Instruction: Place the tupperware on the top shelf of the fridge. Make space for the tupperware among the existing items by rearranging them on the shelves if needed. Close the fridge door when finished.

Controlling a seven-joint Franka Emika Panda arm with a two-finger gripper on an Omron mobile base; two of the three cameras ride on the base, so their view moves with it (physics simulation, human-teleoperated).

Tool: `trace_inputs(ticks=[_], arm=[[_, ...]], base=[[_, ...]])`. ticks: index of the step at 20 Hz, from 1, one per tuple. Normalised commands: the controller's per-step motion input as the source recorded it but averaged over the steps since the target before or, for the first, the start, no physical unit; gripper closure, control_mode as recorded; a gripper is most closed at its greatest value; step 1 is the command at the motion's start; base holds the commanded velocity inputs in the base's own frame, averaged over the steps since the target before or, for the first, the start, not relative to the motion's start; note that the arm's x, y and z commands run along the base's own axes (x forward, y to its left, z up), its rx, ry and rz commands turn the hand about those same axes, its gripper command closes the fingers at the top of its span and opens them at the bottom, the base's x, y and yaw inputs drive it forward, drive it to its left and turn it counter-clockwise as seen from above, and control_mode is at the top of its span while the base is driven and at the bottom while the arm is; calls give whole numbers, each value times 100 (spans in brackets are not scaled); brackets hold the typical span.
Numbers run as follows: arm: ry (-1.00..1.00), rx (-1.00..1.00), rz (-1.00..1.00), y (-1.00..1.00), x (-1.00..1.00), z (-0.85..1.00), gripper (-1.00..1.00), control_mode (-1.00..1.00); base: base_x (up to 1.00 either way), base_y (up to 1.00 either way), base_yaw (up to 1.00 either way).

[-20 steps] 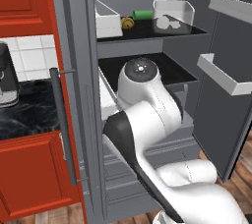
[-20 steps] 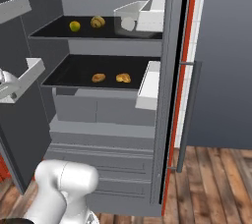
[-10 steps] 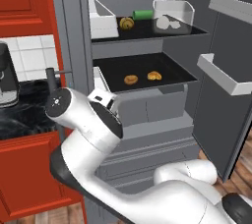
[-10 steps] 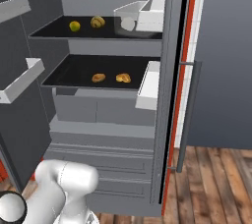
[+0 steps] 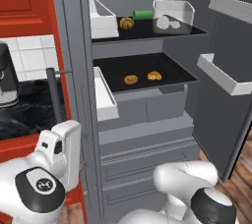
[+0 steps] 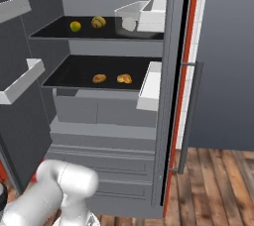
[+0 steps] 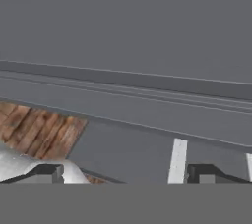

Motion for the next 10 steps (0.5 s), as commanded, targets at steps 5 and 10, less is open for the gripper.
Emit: trace_inputs(ticks=[5,10], arm=[[0,-20,-6,70,55,-9,-100,-100],[-2,-12,-12,35,70,-20,-100,-100]], base=[[0,0,0],[0,0,0]])
